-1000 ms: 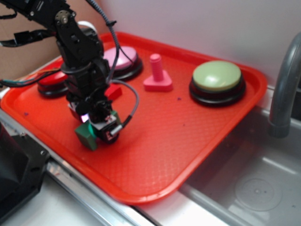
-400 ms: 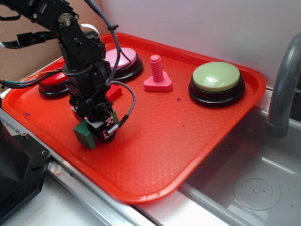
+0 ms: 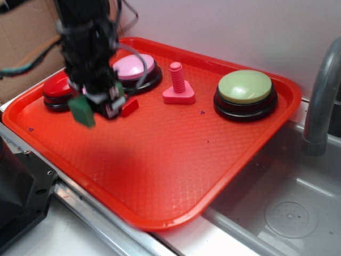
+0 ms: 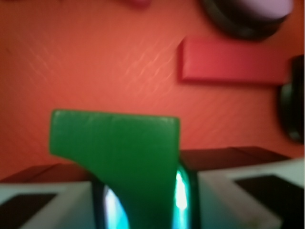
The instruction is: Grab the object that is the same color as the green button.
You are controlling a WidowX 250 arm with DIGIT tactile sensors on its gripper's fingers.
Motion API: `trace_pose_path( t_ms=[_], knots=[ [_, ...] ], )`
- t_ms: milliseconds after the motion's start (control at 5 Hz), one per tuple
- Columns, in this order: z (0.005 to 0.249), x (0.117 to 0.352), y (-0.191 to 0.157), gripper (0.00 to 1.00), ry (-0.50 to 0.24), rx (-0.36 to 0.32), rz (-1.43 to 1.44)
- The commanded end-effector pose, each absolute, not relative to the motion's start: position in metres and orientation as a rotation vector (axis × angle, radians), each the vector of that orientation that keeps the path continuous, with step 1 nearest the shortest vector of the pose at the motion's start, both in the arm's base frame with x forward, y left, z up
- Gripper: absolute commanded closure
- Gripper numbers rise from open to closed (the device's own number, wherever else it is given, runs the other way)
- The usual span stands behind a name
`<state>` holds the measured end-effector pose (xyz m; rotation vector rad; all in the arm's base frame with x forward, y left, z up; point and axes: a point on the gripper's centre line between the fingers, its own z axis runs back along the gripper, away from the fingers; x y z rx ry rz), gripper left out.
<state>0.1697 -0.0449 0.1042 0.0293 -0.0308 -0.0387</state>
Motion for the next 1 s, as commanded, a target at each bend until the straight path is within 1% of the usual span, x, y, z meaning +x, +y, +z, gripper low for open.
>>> trace_pose_path(
  t_ms=[0,400,600,800],
  knots=[
    [0.218,0.173,-0.022,1.00,-0.091,0.050,0.038],
    [0.226,0.181,0.012,1.00,-0.120,0.014,0.102],
    [0.218,0.181,0.019,1.00,-0.093,0.018,0.121],
    [0.214,0.181,0.017,1.00,-0.086,0.011,0.113]
  ],
)
